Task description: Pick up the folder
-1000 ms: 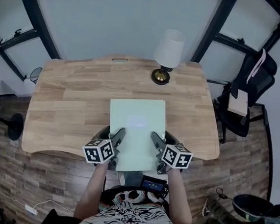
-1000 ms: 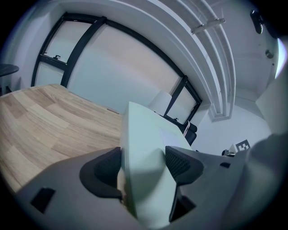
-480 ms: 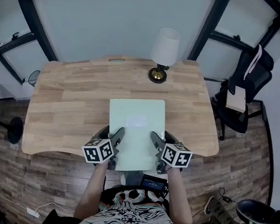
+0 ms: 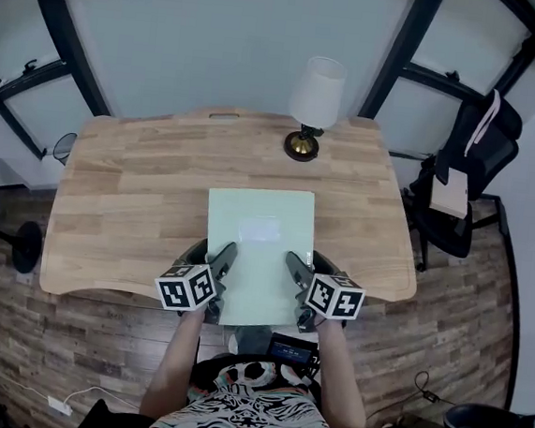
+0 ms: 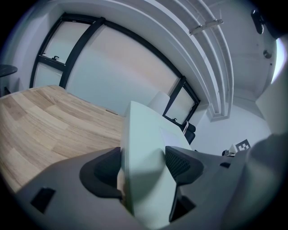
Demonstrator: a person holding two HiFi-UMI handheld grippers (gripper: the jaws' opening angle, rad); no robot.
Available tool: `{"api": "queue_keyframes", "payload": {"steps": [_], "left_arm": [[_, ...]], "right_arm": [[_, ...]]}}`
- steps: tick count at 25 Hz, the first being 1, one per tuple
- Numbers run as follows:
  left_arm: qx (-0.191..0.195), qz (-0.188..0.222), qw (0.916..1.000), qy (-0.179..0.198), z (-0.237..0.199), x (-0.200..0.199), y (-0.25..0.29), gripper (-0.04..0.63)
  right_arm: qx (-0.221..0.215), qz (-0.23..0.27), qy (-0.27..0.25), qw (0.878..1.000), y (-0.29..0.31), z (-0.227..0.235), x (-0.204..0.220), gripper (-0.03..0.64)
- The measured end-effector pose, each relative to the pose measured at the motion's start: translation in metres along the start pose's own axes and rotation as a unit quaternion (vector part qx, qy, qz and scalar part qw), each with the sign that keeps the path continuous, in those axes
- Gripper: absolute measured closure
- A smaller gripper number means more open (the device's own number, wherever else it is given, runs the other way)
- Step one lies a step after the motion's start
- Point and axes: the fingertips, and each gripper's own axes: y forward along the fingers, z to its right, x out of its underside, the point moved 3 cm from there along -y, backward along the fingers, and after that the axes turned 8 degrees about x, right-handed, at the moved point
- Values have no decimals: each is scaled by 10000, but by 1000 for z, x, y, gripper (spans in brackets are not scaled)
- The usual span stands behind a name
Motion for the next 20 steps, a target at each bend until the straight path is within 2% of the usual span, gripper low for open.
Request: {"api": "queue_keyframes", "payload": {"steps": [20], "left_arm": [[112, -52, 9999, 0, 4, 2, 5, 302]], "right_arm": [[243, -192, 113, 9995, -6, 11, 7, 347]]}}
